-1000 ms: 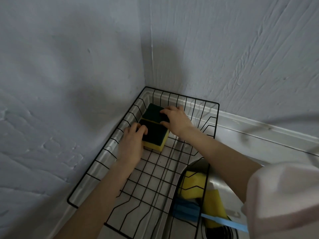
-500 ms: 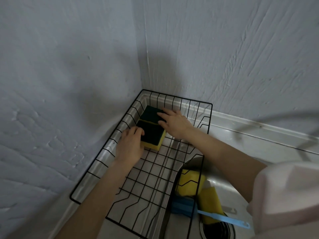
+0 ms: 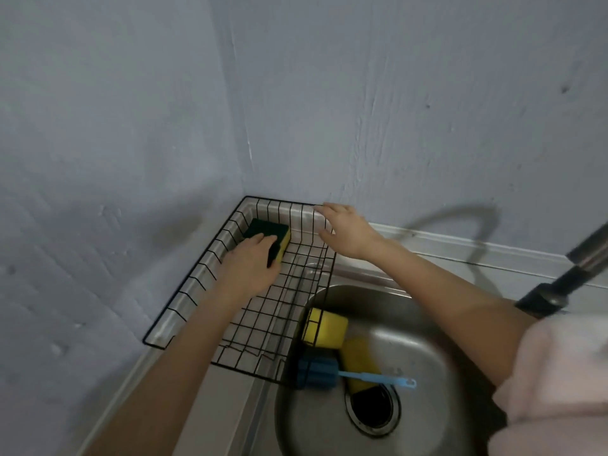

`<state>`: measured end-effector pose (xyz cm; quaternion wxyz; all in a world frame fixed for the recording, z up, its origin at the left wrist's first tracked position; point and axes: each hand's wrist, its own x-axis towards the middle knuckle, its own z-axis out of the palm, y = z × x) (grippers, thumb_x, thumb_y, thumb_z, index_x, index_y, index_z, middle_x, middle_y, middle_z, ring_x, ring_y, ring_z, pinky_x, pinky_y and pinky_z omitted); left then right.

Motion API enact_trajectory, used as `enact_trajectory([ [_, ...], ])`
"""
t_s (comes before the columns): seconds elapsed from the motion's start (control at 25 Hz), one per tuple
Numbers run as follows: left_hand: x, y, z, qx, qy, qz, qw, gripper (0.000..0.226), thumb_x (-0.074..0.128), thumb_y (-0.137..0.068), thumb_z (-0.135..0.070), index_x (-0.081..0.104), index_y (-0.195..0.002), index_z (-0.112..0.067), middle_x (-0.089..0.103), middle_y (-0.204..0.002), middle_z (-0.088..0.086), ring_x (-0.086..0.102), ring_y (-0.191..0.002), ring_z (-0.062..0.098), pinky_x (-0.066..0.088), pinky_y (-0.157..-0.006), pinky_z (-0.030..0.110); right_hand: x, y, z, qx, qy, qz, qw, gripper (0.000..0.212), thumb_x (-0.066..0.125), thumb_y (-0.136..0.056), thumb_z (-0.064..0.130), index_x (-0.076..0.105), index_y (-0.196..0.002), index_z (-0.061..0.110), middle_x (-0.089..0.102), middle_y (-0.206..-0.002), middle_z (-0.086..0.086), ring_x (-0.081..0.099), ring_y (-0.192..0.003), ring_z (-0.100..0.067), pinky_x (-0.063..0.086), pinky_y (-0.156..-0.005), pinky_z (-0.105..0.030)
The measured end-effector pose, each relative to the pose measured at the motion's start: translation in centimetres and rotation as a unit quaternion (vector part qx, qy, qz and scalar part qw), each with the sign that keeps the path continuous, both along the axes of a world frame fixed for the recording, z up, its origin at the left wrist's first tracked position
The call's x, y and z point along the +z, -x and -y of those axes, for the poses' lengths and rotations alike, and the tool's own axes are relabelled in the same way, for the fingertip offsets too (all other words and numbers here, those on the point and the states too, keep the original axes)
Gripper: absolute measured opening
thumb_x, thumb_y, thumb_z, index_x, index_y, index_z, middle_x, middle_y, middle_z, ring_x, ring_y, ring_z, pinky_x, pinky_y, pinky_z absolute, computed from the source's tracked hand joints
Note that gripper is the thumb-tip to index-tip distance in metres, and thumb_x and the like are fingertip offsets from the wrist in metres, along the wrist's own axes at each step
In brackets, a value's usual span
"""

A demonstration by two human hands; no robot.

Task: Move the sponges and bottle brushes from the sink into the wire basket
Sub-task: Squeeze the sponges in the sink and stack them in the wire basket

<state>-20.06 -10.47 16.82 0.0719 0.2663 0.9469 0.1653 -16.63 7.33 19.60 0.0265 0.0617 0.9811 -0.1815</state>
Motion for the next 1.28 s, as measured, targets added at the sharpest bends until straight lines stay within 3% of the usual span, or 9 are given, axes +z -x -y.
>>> enact_trajectory([
  [0.28,2.7,-6.8,-2.1,-0.057,-0.025,-0.046,0.997,0.05,0.043,-0.093,-0.025,0.028,-0.139,-0.014,0.03,-0.15,0.011,0.032,-0.136,0.026,0.033,-0.11,0.043,1.8,-7.3,-1.5,-0.047,-0.009,-0.016,0.999,0.053,0.041,-0.094,0.021,0.024,-0.144,0.014,0.026,-0.154,-0.01,0.022,-0.14,-0.032,0.023,-0.116,-0.045],
  [0.6,0.7,-11.2,-5.7,-0.103,-0.069,-0.002,0.992,0.05,0.046,-0.091,-0.02,0.03,-0.138,-0.012,0.039,-0.143,0.011,0.042,-0.126,0.025,0.04,-0.101,0.037,-0.2,-11.7,-3.5,-0.096,-0.01,0.002,0.995,0.055,0.044,-0.093,0.022,0.025,-0.143,0.013,0.031,-0.151,-0.011,0.026,-0.138,-0.035,0.026,-0.113,-0.045],
  [0.84,-4.2,-11.7,-8.7,-0.114,-0.01,0.053,0.992,0.046,0.044,-0.091,-0.021,0.035,-0.133,-0.007,0.046,-0.135,0.015,0.046,-0.12,0.03,0.044,-0.098,0.043,-5.7,-12.8,-5.0,-0.116,0.028,0.059,0.991,0.056,0.046,-0.091,0.021,0.026,-0.142,0.015,0.036,-0.146,-0.015,0.032,-0.133,-0.038,0.029,-0.11,-0.045],
  [1.12,-11.3,-10.8,-10.2,-0.096,0.078,0.107,0.987,0.048,0.042,-0.092,-0.021,0.03,-0.136,-0.01,0.038,-0.143,0.013,0.036,-0.13,0.03,0.035,-0.107,0.042,-13.0,-12.3,-5.9,-0.13,0.075,0.165,0.975,0.057,0.046,-0.091,0.023,0.024,-0.143,0.016,0.035,-0.143,-0.02,0.033,-0.13,-0.039,0.033,-0.106,-0.047],
  [1.28,-13.4,-10.0,-9.5,-0.034,0.089,0.08,0.992,0.052,0.047,-0.089,-0.022,0.028,-0.137,-0.012,0.027,-0.148,0.015,0.023,-0.136,0.033,0.026,-0.11,0.046,-16.7,-11.2,-5.8,-0.147,0.098,0.203,0.963,0.053,0.047,-0.091,0.024,0.029,-0.14,0.014,0.038,-0.138,-0.022,0.037,-0.127,-0.041,0.034,-0.107,-0.044],
])
